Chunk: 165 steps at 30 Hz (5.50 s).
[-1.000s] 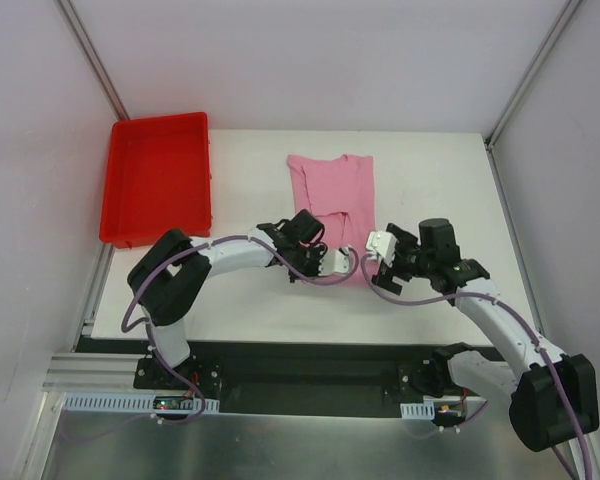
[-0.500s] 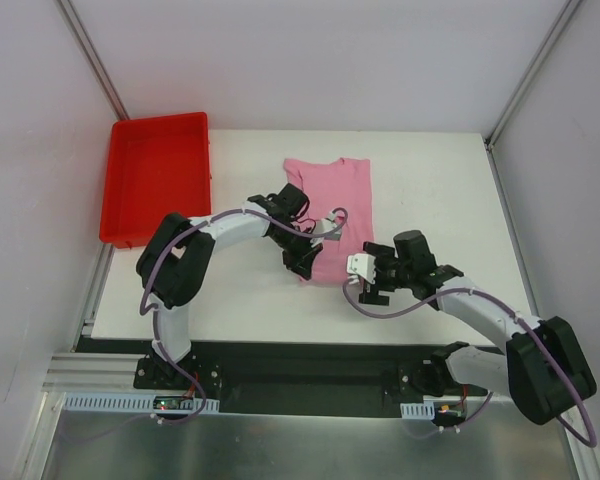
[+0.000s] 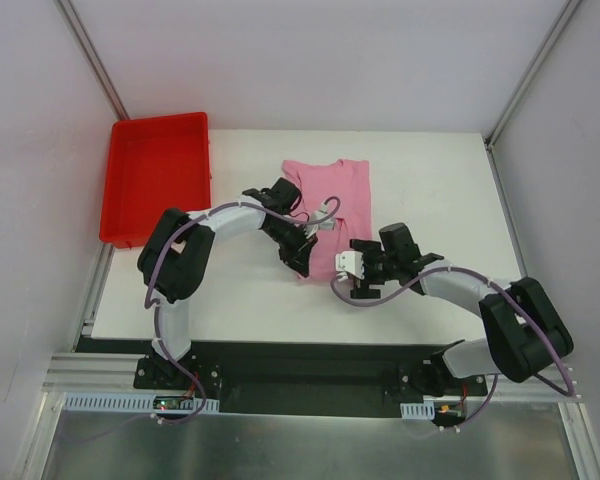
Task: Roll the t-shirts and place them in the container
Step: Roll the T-shirt to the center of the board.
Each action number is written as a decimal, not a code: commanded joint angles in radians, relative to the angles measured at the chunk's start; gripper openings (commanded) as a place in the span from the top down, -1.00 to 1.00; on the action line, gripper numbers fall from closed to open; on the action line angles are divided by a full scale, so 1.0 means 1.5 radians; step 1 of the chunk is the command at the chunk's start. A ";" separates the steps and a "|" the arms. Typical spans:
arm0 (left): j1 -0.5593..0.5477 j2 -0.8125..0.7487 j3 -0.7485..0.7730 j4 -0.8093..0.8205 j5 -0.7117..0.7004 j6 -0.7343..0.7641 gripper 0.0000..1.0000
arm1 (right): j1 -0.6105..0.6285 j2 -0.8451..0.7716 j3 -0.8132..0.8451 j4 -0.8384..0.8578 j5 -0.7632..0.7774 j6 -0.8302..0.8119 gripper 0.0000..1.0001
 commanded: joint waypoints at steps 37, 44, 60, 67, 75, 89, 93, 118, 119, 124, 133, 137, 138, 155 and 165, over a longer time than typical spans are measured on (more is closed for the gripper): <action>-0.167 -0.295 -0.411 0.564 -0.390 0.141 -0.46 | 0.004 0.153 0.187 -0.163 0.006 0.030 0.77; -0.180 -0.239 -0.395 0.593 -0.378 0.143 -0.30 | 0.004 0.158 0.194 -0.168 0.008 0.035 0.78; -0.182 -0.348 -0.504 0.644 -0.462 0.214 -0.40 | 0.003 0.182 0.226 -0.195 0.011 0.044 0.79; -0.215 -0.348 -0.538 0.705 -0.498 0.268 -0.43 | -0.001 0.198 0.255 -0.219 0.010 0.053 0.80; -0.211 -0.412 -0.561 0.608 -0.619 0.176 -0.43 | -0.007 0.202 0.262 -0.215 0.009 0.063 0.83; -0.194 -0.542 -0.614 0.526 -0.613 0.207 -0.43 | -0.008 0.214 0.276 -0.236 0.004 0.059 0.83; -0.215 -0.464 -0.590 0.631 -0.614 0.278 -0.43 | -0.008 0.214 0.276 -0.237 0.005 0.059 0.83; -0.214 -0.173 -0.440 0.677 -0.563 0.289 0.34 | -0.008 0.219 0.284 -0.255 -0.003 0.049 0.85; -0.210 -0.171 -0.432 0.647 -0.556 0.276 0.46 | -0.008 0.218 0.284 -0.258 -0.006 0.046 0.84; -0.153 -0.233 -0.347 0.410 -0.386 0.198 0.99 | -0.012 0.211 0.341 -0.352 -0.057 0.055 0.84; -0.089 -0.207 -0.158 -0.030 -0.077 0.205 1.00 | -0.062 0.316 0.484 -0.790 -0.207 -0.037 0.87; -0.071 -0.126 -0.069 -0.130 -0.009 0.218 1.00 | -0.089 0.332 0.480 -0.827 -0.211 -0.037 0.87; -0.068 -0.113 -0.042 -0.143 -0.003 0.222 1.00 | -0.093 0.339 0.484 -0.837 -0.217 -0.039 0.87; -0.016 0.135 0.140 -0.337 0.010 0.240 0.91 | -0.122 0.511 0.563 -0.913 -0.229 -0.019 0.89; 0.064 0.097 0.098 -0.243 -0.053 0.072 0.24 | -0.123 0.618 0.663 -0.934 -0.213 0.120 0.87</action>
